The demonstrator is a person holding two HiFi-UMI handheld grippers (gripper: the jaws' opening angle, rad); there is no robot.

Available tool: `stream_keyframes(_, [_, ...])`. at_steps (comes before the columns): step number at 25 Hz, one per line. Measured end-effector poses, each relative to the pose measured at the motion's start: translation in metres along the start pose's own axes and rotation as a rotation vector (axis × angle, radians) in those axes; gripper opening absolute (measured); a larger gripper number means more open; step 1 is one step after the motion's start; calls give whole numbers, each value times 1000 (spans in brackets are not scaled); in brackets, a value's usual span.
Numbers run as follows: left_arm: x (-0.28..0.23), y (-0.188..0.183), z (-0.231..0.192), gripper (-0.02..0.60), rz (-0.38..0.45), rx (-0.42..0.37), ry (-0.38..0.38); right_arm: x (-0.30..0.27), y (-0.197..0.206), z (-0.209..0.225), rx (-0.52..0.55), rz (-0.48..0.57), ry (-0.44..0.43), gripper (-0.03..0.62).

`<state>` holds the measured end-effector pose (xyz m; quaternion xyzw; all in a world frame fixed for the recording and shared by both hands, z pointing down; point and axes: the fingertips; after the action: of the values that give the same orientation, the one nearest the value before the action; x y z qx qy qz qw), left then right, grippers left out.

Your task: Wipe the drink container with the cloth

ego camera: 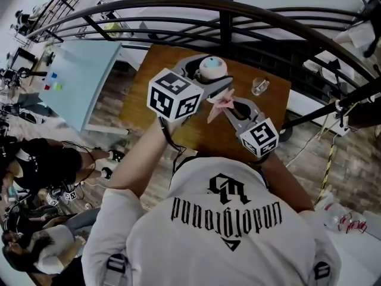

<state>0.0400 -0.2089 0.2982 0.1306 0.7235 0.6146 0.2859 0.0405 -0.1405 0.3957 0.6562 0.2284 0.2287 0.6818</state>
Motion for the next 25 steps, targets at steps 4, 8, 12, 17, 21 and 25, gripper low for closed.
stream_keyframes(4, [-4, 5, 2, 391, -11, -3, -25, -6, -25, -14, 32, 43, -23, 48])
stream_keyframes(8, [-4, 3, 7, 391, -5, 11, -22, -15, -68, -28, 60, 104, -30, 48])
stream_keyframes(12, [-3, -2, 7, 390, 6, 11, -26, -24, -68, -34, 62, 100, -26, 48])
stream_keyframes(17, [1, -2, 7, 390, 9, 12, -25, -20, -19, -30, 32, 11, -13, 48])
stream_keyframes(21, [3, 0, 6, 390, 7, 17, -23, -9, 5, -19, -31, -22, 10, 48])
stream_keyframes(25, [5, 4, 3, 391, -3, 10, -26, -1, -17, -6, -8, 19, 28, 48])
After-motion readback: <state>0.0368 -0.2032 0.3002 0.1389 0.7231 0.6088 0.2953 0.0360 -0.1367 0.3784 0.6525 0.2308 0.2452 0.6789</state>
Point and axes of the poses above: the fingertips, and each gripper's own axes: x backward along the fingers, z to its right, y out of its underside, and after that the axes turned 6 degrees about z, right-handed
